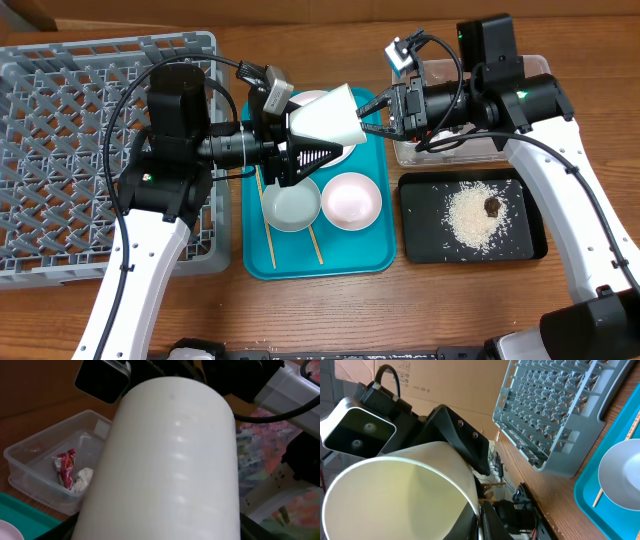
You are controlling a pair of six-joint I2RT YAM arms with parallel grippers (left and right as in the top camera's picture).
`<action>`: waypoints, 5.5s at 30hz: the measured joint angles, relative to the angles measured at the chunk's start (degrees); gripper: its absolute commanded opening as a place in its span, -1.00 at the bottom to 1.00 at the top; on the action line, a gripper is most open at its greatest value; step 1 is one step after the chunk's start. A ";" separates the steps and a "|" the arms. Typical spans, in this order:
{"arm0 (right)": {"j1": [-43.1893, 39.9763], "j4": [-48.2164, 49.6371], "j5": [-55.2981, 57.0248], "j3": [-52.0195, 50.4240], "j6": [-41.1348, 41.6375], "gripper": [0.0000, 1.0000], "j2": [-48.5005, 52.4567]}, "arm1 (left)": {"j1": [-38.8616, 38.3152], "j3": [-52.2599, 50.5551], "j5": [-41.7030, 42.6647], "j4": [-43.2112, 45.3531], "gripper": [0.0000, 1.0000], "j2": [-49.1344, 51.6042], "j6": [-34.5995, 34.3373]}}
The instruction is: Sort waste into correct bins and load items into the dishwasher
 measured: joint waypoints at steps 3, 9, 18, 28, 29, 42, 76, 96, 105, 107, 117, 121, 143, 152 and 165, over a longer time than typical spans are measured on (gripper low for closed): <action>-0.04 0.07 -0.11 0.00 0.00 -0.91 0.00 | 0.04 0.00 0.22 0.04 0.11 0.00 -0.02; -0.04 0.11 0.07 0.00 0.00 -0.82 0.00 | 0.11 0.00 -0.22 -0.13 0.04 0.00 -0.04; -0.02 -6.19 15.26 -0.07 0.17 0.01 0.00 | 1.55 0.00 -6.71 -2.80 -0.17 0.07 0.00; -1.79 -19.78 58.53 -0.20 0.20 0.04 0.04 | 8.61 0.31 -35.67 -23.69 -0.30 0.07 1.01; -2.75 -20.59 60.04 -0.20 0.17 0.04 0.04 | 10.38 0.31 -38.75 -25.42 -0.30 -0.07 0.96; -22.62 -29.05 67.45 -0.20 -2.12 0.03 0.04 | 31.17 0.44 -68.67 -37.62 -0.30 -2.12 -5.77; -22.64 -29.99 67.52 -0.20 -3.04 0.05 0.04 | 25.55 4.48 -63.12 -36.96 1.00 4.98 -7.56; -22.64 -29.99 67.54 -0.20 -3.04 0.06 0.04 | -19.61 4.98 -58.93 -39.06 0.36 26.53 -5.40; -22.64 -29.99 67.52 -0.20 -3.06 0.05 0.04 | -21.81 4.94 -63.10 -40.02 -0.46 33.03 -4.94; -22.64 -29.94 67.54 -0.20 -3.02 0.06 0.04 | -21.81 4.94 -64.59 -40.11 -0.83 33.07 -4.94; -22.64 -30.25 67.54 -0.20 -3.02 0.06 0.04 | -21.81 6.19 -67.36 -41.88 -0.92 33.07 -5.22; -22.64 -30.27 67.54 -0.20 -3.04 0.05 0.04 | -21.51 12.00 -68.19 -43.67 -0.92 30.27 -5.22; -22.64 -30.27 67.52 -0.20 -3.04 0.05 0.04 | 32.41 20.15 -17.51 -39.17 -0.92 22.43 23.41; -22.64 -30.45 67.52 -0.20 -3.02 0.05 0.04 | 36.48 20.15 -4.00 -34.32 -0.92 33.99 25.53; -22.64 -31.04 67.52 -0.20 -3.02 0.05 0.04 | 43.65 20.17 1.70 -36.28 -0.92 39.95 26.86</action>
